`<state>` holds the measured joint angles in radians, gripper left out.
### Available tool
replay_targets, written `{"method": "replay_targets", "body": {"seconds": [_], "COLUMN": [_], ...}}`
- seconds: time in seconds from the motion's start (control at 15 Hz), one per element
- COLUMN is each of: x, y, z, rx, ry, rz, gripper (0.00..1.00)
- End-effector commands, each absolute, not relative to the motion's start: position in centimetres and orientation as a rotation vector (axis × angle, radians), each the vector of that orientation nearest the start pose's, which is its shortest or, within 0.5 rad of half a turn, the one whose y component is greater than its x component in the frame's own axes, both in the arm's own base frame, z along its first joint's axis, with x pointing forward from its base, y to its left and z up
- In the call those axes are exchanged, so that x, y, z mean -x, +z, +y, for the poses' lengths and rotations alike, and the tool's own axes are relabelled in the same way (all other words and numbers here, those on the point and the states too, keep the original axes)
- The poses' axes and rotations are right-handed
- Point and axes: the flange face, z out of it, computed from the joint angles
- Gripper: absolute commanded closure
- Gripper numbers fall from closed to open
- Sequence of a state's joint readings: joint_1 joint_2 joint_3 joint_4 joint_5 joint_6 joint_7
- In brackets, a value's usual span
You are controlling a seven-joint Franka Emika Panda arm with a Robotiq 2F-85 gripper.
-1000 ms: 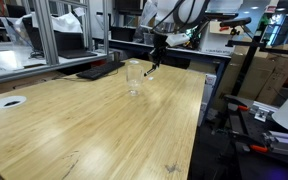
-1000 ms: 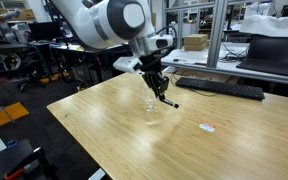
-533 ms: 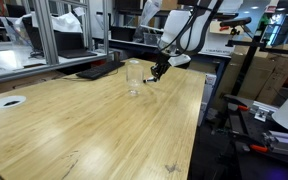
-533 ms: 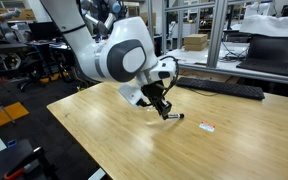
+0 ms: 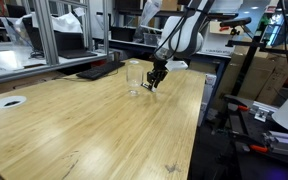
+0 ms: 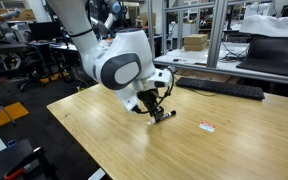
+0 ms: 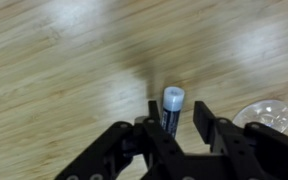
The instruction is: Remove the marker from the cup and put it on the table
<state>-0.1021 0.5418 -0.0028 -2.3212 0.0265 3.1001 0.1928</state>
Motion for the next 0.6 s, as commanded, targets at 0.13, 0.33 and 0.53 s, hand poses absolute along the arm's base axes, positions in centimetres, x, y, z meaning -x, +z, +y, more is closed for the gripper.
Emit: {"method": "replay_targets", "body": {"seconds": [0.13, 0.33, 0.53], "x": [-53.4, -53.4, -53.5], "y": [14.7, 16.5, 19.3], "z": [-6.6, -6.5, -6.8], "rx": [3.033, 3.021, 3.019], "ry": [-0.223, -0.009, 0.177], "rz": [0.574, 0.596, 0.614], "gripper": [0.12, 0.0, 0.0]}}
